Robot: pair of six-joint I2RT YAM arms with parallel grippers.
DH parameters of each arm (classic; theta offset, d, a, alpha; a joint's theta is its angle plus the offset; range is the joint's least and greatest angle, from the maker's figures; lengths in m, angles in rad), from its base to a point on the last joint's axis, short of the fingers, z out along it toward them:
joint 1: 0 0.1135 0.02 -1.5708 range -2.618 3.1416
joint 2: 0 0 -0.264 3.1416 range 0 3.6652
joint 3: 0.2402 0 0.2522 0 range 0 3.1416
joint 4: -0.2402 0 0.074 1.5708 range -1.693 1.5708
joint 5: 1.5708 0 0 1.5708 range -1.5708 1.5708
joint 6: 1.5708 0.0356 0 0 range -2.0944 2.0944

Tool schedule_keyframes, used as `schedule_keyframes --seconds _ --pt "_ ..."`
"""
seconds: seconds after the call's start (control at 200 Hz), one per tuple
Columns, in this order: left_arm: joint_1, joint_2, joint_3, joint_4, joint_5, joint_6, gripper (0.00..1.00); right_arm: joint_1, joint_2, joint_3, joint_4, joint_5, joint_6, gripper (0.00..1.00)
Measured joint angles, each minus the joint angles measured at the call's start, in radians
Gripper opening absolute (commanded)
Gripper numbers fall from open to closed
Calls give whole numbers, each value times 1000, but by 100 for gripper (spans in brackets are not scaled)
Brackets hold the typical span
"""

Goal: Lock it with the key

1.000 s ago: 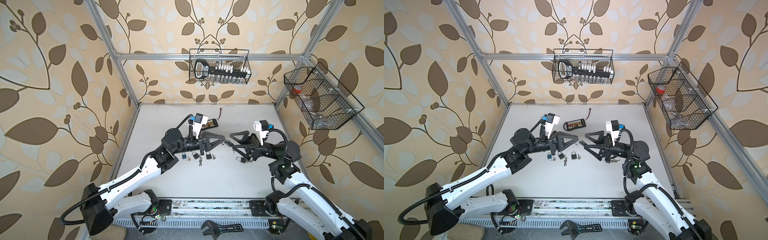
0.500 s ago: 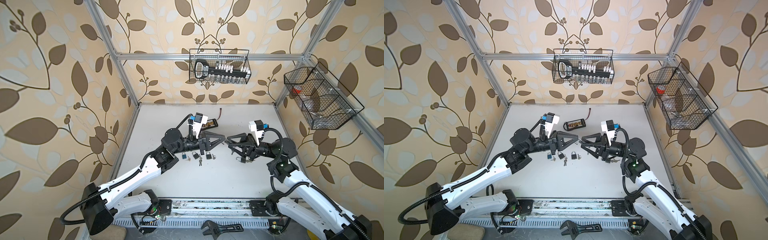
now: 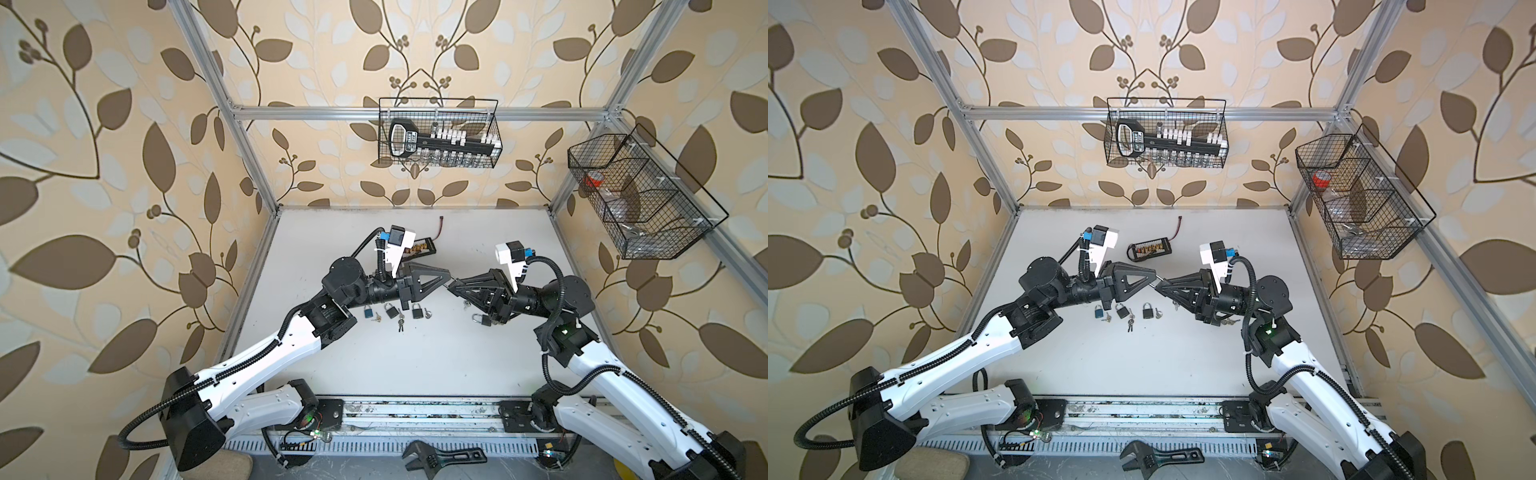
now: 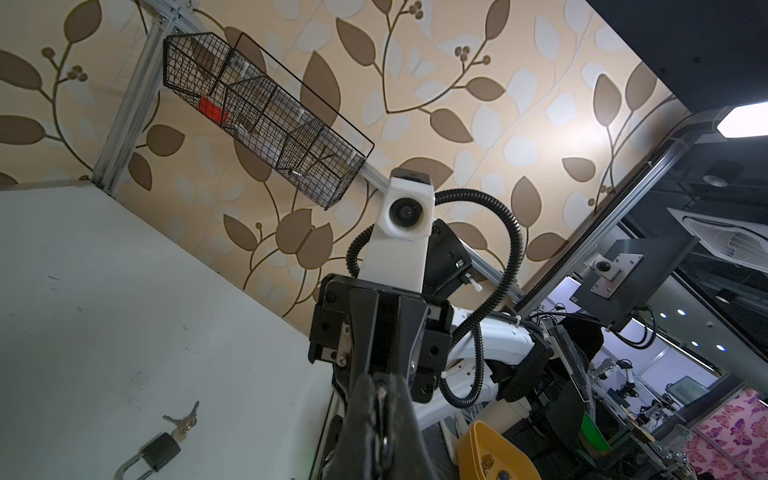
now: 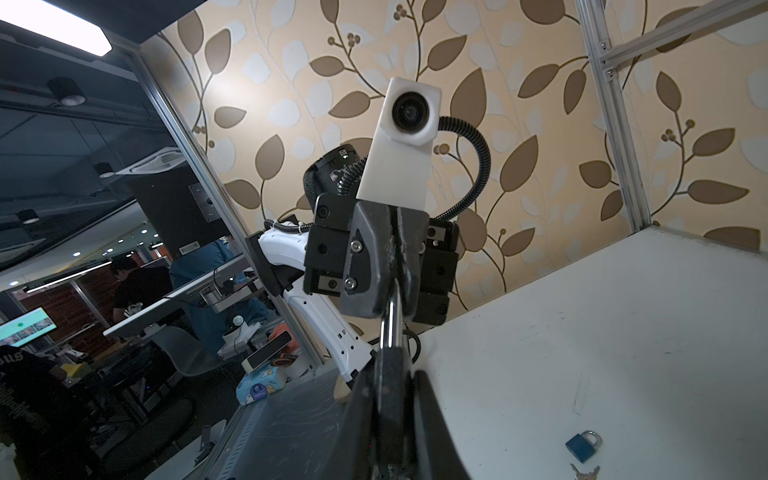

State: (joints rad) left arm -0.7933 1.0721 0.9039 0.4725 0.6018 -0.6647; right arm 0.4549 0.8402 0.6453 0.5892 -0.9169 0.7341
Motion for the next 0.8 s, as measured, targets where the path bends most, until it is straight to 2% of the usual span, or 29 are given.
schedule_keyframes --seconds 0.53,0.805 --pt "-14 -15 1 18 2 12 0 23 20 34 21 -10 77 0" --pt "-64 12 52 109 -86 58 0 21 87 174 34 -35 69 0"
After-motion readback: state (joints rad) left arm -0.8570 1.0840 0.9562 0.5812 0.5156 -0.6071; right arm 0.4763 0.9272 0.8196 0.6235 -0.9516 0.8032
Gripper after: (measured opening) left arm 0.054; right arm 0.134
